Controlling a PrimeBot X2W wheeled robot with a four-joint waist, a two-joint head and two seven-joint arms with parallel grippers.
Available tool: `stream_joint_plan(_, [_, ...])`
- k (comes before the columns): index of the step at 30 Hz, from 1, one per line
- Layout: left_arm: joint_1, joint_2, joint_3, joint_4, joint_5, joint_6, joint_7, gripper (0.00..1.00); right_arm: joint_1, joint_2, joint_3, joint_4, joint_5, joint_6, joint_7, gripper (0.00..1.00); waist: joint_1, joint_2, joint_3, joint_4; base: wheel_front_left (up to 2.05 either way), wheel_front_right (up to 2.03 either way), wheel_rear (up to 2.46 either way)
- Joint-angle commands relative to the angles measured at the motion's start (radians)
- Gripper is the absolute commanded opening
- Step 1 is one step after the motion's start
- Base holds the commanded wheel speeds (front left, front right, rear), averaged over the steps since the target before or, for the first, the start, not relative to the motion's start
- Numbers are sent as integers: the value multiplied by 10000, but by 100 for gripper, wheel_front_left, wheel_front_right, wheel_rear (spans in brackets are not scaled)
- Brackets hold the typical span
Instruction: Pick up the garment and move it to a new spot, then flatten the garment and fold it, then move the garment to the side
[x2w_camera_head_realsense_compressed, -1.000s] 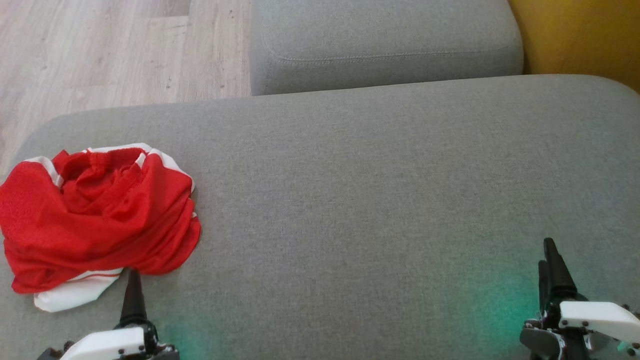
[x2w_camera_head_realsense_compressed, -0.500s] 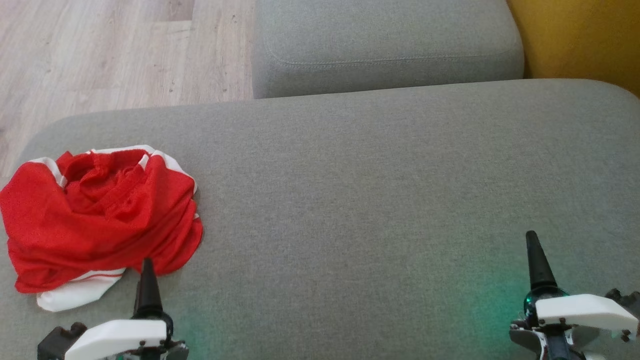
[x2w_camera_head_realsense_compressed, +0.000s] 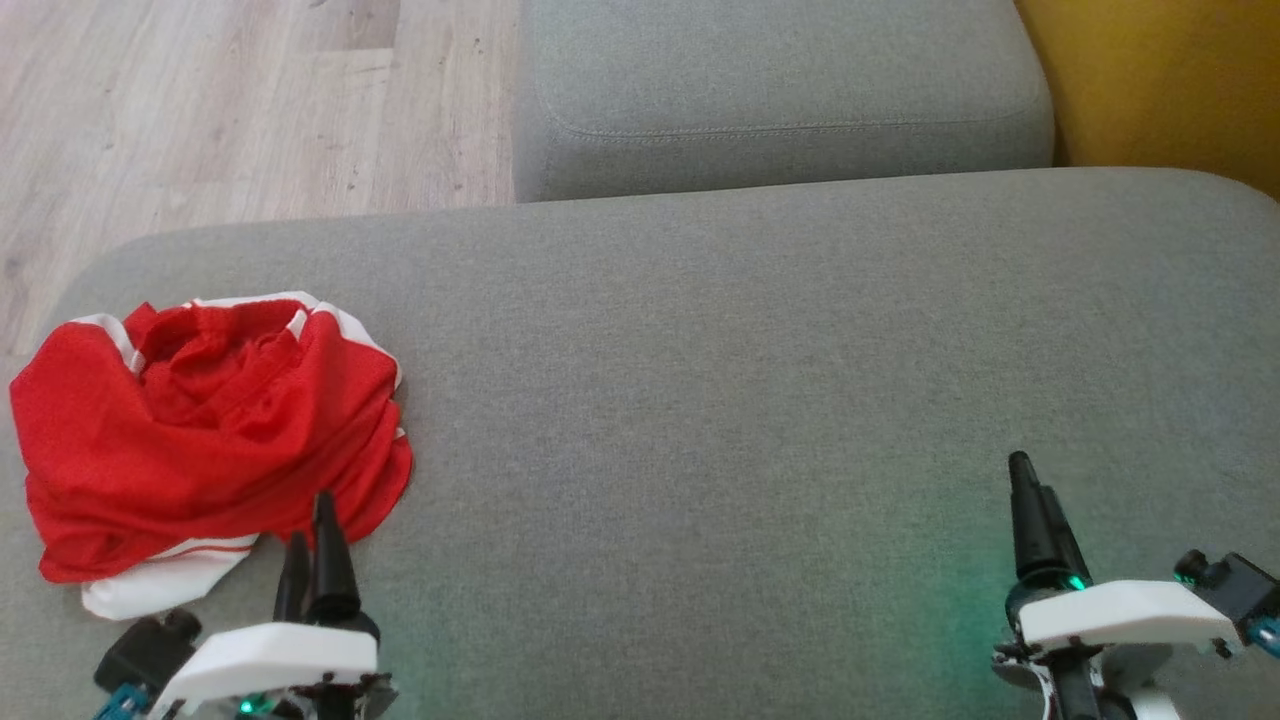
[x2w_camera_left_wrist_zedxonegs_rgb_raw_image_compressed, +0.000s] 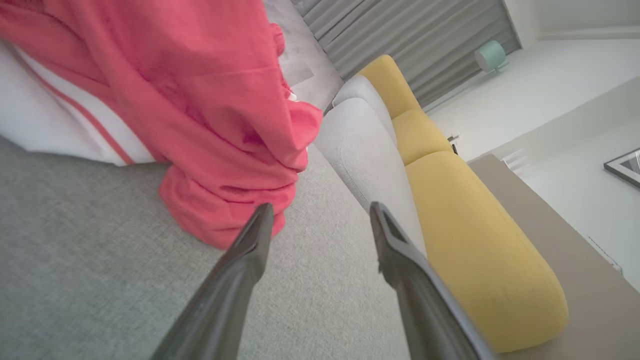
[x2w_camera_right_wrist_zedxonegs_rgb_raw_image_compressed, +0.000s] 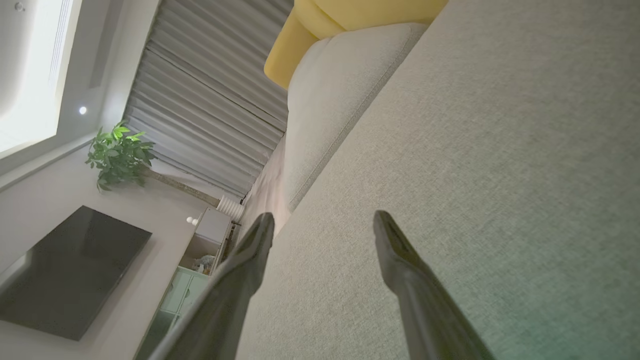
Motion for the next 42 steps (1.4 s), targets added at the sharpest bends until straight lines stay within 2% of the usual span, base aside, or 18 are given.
stream_joint_plan(1, [-393, 79, 34, -431, 391, 35, -113, 100, -483, -77, 187, -433, -409, -3, -143, 100, 0, 0, -7, 5, 0, 0, 0])
stream_joint_plan(21, [-277, 95, -339, -807, 2421, 249, -677, 100, -499, -94, 638, -628, -2774, -4, -703, 100, 0, 0, -156, 14, 0, 0, 0])
stream_joint_plan(42, [-298, 114, -908, -1019, 5513, 718, -1330, 100, -518, -113, 1141, -983, -5529, -5, -1352, 100, 0, 0, -263, 104, 0, 0, 0])
